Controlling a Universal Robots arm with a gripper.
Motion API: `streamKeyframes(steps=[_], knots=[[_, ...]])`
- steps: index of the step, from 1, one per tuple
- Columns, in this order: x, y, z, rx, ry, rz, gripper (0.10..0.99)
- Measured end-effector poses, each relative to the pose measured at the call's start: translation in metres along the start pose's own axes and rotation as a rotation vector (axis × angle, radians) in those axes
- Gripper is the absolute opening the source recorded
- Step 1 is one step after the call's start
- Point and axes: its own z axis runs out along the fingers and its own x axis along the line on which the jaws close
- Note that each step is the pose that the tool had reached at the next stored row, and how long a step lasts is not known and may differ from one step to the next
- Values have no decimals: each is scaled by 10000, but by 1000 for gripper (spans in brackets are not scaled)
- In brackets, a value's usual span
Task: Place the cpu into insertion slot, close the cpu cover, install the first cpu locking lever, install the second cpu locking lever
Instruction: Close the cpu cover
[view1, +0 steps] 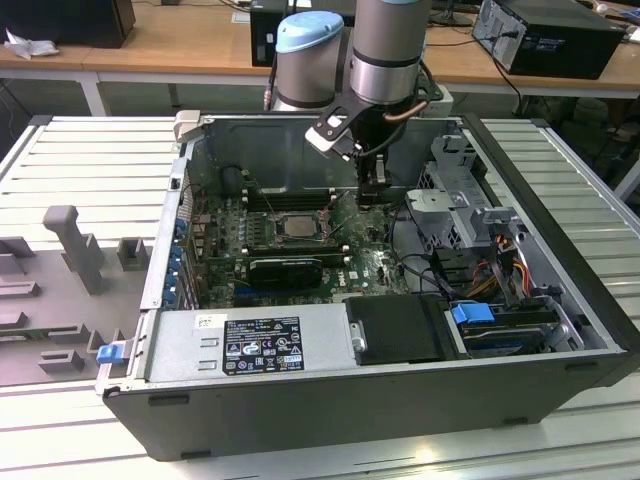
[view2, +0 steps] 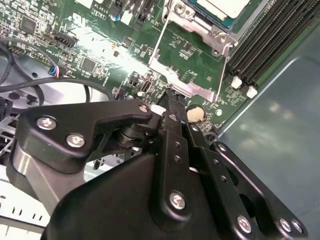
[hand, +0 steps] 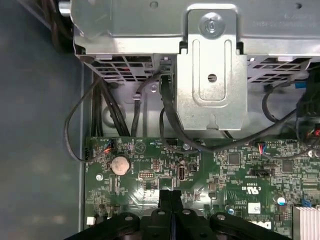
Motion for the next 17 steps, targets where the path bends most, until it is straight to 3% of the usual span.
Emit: streamKeyframes(steps=[4, 9, 17], knots=[[0, -34, 10, 31, 6, -29, 106], [0, -130, 6, 31, 11, -28, 106], [0, -198, 2, 31, 11, -29, 106]])
